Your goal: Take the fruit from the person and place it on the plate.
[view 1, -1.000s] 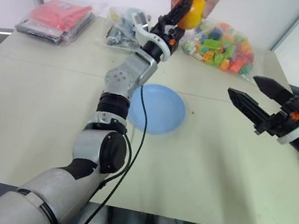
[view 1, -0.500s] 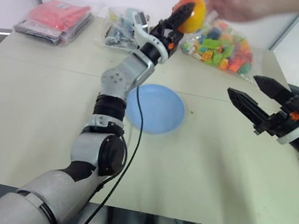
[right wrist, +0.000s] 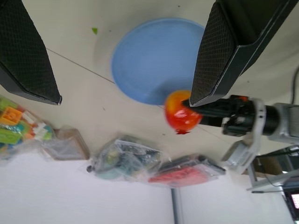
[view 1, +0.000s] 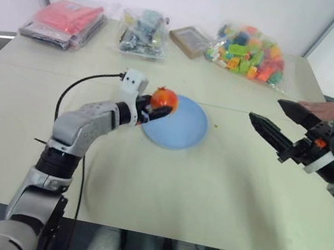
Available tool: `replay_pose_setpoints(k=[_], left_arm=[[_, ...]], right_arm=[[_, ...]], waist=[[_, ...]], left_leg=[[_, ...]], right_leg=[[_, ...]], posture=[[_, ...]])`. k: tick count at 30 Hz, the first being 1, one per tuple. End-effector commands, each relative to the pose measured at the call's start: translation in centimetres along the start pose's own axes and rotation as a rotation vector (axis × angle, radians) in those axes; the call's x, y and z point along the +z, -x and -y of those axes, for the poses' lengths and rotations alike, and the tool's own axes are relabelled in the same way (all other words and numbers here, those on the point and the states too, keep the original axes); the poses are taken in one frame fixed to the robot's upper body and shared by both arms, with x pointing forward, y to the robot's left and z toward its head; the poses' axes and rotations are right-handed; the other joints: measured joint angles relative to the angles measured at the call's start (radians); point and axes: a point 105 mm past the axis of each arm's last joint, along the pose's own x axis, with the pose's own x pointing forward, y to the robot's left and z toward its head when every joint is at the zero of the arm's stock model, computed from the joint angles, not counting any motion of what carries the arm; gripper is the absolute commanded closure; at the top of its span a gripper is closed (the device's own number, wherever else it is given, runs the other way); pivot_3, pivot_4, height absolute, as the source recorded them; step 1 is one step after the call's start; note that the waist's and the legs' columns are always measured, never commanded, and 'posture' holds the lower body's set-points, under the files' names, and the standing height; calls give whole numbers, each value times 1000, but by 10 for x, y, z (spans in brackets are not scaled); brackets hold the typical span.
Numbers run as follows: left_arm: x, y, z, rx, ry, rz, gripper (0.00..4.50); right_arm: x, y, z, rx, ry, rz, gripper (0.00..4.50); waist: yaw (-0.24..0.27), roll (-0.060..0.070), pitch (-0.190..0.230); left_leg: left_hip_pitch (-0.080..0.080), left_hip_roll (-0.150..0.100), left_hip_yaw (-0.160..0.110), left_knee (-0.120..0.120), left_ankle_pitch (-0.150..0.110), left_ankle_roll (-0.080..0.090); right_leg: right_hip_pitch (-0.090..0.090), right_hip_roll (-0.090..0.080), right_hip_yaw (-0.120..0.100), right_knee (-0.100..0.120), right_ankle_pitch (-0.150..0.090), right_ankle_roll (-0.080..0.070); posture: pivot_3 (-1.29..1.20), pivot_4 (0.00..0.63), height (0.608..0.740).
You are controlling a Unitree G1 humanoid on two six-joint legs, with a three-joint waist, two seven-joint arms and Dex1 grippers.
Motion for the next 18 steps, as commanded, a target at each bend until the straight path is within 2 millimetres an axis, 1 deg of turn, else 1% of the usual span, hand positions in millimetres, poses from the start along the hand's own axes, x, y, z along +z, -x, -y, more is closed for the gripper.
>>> replay_pose_setpoints(k=[1,3,8,10,11,18], left_arm=[[-3,1,5,-24,-49,13,1396],[-5,1,4,-24,-45,15,1396],[-3,-8,12,-60,-52,45,1396],[0,-10,17,-87,-41,61,338],[1,-11,18,-91,-46,65,52],[6,-5,21,-115,-63,72,52]], right_arm=[[10,1,-4,4,47,40,0],[10,1,-4,3,48,40,0],[9,1,-4,5,54,35,0],[9,0,-4,5,56,34,0],[9,0,-4,4,58,32,0],[9,1,-3,-3,65,27,0]], waist=[[-1,0,0],[-2,0,0],[-1,0,0],[-2,0,0],[-2,0,0],[-3,0,0]], left_leg=[[0,0,0,0,0,0],[0,0,0,0,0,0],[0,0,0,0,0,0],[0,0,0,0,0,0],[0,0,0,0,0,0],[0,0,0,0,0,0]], right_leg=[[0,0,0,0,0,0],[0,0,0,0,0,0],[0,0,0,0,0,0],[0,0,0,0,0,0],[0,0,0,0,0,0],[0,1,0,0,0,0]], posture=[[0,150,731],[0,150,731],[0,150,731],[0,150,731],[0,150,731],[0,150,731]])
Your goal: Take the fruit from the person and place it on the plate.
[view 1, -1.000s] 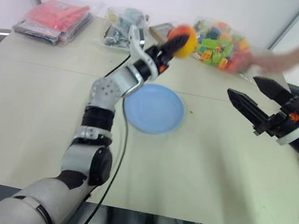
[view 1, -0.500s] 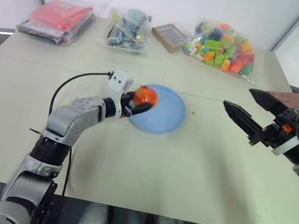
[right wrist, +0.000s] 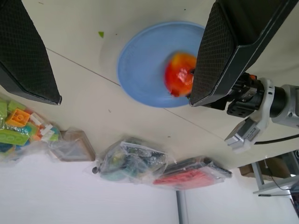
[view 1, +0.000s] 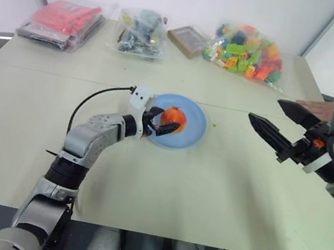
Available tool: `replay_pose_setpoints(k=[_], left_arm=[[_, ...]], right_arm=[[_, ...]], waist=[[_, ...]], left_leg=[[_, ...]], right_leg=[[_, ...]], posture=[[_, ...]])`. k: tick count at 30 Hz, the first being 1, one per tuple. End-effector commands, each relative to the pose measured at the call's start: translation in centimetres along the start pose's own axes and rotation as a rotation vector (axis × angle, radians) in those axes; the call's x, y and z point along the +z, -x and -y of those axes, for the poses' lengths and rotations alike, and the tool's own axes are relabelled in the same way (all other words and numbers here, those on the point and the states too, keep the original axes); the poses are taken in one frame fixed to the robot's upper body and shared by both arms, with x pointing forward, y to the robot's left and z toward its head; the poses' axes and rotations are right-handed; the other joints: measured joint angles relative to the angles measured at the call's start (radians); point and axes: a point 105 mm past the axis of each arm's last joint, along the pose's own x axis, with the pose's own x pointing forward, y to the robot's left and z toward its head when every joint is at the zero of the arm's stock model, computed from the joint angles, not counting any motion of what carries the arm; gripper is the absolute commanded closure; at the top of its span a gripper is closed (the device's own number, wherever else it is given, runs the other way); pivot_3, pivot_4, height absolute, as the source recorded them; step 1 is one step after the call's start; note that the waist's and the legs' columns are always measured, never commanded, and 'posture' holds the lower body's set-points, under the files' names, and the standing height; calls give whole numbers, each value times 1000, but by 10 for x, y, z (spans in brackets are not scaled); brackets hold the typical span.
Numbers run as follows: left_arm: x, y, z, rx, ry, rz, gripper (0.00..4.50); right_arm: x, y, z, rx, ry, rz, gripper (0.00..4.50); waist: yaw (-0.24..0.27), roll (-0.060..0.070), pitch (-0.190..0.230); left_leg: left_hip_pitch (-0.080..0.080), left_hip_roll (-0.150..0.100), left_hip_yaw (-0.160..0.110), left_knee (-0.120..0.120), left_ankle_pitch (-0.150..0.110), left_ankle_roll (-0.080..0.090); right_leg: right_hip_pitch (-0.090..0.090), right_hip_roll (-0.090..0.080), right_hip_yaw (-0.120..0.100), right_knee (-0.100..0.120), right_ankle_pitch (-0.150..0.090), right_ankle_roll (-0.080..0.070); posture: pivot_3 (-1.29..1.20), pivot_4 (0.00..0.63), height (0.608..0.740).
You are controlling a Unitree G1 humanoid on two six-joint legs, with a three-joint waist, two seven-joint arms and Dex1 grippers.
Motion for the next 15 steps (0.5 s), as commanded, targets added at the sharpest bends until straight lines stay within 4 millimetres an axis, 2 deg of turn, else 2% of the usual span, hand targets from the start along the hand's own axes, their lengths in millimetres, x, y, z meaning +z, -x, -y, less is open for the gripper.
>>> replay_pose_setpoints(k=[1,7,11,15], left_arm=[[24,7,5,-20,-69,65,52],[48,26,3,-16,-120,113,52],[72,53,0,23,-199,129,52],[80,80,-3,66,-288,82,52]], right_arm=[[12,2,-3,2,51,36,0],[11,2,-3,5,54,31,0],[8,5,-1,14,64,-1,0],[0,8,3,24,89,-59,0]], waist=[[0,0,0],[0,0,0],[-2,0,0],[-1,0,0]], left_leg=[[0,0,0,0,0,0],[0,0,0,0,0,0],[0,0,0,0,0,0],[0,0,0,0,0,0]], right_leg=[[0,0,0,0,0,0],[0,0,0,0,0,0],[0,0,0,0,0,0],[0,0,0,0,0,0]], posture=[[0,150,731],[0,150,731],[0,150,731],[0,150,731]])
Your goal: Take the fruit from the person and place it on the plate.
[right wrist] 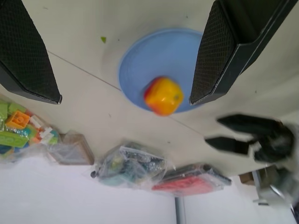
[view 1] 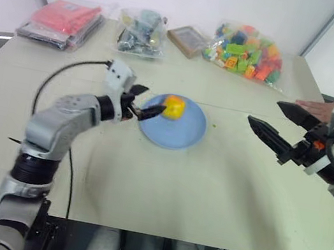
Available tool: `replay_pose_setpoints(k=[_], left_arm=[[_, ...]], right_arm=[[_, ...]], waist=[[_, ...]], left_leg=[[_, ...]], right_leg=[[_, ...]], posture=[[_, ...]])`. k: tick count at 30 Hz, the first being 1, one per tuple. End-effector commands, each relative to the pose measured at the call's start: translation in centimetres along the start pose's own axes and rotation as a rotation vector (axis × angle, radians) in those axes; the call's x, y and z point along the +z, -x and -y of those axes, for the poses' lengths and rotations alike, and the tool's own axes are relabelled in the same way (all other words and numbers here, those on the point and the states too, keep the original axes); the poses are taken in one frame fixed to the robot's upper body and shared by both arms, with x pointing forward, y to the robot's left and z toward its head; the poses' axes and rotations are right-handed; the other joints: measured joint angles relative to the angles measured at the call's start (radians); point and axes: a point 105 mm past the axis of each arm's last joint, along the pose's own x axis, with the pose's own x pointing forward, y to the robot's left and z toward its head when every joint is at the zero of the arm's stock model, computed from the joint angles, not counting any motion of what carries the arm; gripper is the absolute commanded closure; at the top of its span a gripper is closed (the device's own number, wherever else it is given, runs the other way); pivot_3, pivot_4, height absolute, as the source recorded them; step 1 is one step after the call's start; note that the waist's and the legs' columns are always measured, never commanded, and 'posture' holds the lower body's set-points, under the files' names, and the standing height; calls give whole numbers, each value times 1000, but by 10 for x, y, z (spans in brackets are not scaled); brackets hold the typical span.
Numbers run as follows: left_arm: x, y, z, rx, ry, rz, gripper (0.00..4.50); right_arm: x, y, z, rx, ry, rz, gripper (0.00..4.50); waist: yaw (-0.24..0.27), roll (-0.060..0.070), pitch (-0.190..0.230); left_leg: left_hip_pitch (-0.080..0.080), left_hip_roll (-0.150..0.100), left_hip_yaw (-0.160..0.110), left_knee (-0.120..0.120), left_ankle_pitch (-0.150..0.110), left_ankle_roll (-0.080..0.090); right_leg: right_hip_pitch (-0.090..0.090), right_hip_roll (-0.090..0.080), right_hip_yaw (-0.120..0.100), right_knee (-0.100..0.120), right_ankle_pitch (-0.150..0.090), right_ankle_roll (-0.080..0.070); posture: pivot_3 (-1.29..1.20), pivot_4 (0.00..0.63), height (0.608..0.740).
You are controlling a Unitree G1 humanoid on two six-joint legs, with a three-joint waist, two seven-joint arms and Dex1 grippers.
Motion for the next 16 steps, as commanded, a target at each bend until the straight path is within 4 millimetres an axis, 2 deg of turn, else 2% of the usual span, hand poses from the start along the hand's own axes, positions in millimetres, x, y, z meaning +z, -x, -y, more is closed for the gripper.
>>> replay_pose_setpoints(k=[1,4,8,16], left_arm=[[20,25,1,2,-105,5,52],[24,42,-3,19,-159,-27,52],[30,55,-2,32,-155,-18,52],[30,65,3,64,-109,6,52]], right_arm=[[2,5,5,3,65,-26,0],[-5,6,9,13,87,-68,0],[-13,6,14,31,102,-109,0],[-23,0,19,71,119,-146,0]], waist=[[0,0,0],[0,0,0],[2,0,0],[0,0,0]], left_leg=[[0,0,0,0,0,0],[0,0,0,0,0,0],[0,0,0,0,0,0],[0,0,0,0,0,0]], right_leg=[[0,0,0,0,0,0],[0,0,0,0,0,0],[0,0,0,0,0,0],[0,0,0,0,0,0]], posture=[[0,150,731],[0,150,731],[0,150,731],[0,150,731]])
